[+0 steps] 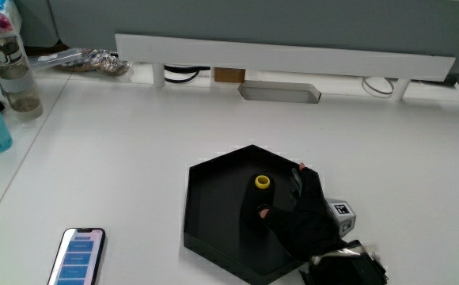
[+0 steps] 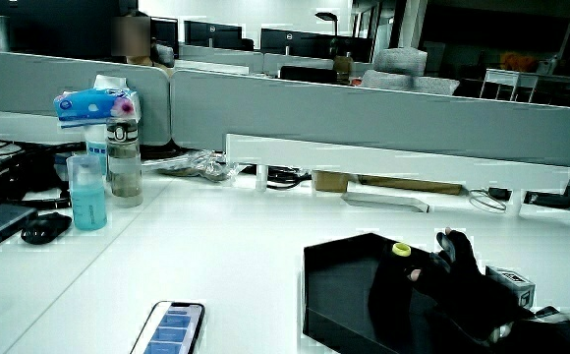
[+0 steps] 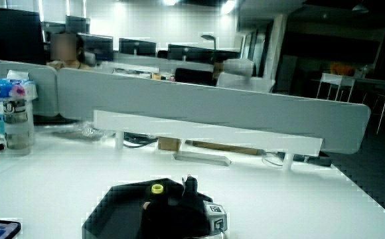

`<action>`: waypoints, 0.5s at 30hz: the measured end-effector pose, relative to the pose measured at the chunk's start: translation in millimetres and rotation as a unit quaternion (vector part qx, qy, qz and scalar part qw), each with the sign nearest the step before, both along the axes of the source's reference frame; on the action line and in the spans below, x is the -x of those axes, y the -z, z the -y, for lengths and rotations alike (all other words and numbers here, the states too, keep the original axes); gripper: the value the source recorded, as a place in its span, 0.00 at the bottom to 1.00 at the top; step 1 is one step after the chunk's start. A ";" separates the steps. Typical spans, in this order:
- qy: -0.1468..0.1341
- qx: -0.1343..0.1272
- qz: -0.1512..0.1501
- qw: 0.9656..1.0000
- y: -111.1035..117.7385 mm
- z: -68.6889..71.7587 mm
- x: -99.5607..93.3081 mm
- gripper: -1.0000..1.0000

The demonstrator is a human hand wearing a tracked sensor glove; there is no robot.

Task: Pick sewing from plate

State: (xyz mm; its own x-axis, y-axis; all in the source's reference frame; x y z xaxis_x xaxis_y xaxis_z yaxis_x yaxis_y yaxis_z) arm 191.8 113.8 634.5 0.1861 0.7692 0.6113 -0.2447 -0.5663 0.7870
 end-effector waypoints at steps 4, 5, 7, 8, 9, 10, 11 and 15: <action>0.014 0.019 -0.022 0.999 4.6 5.2 6.8 0.50; 0.016 0.025 -0.033 0.999 0.7 3.8 6.2 0.50; 0.006 0.018 -0.051 0.999 6.1 0.8 7.5 0.50; -0.006 0.013 -0.059 0.998 5.0 -0.9 6.6 0.55; -0.014 0.003 -0.065 0.998 9.5 -0.9 7.2 0.59; -0.019 -0.006 -0.079 0.997 6.2 -1.2 5.2 0.64; -0.012 -0.016 -0.079 0.997 13.7 1.6 6.7 0.68; -0.010 -0.046 -0.108 0.993 18.8 7.3 5.4 0.86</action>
State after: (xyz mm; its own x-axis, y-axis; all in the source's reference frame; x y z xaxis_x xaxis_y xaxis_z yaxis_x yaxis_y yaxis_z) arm 186.4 106.5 615.7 0.3050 0.7169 0.6269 -0.0641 -0.6413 0.7646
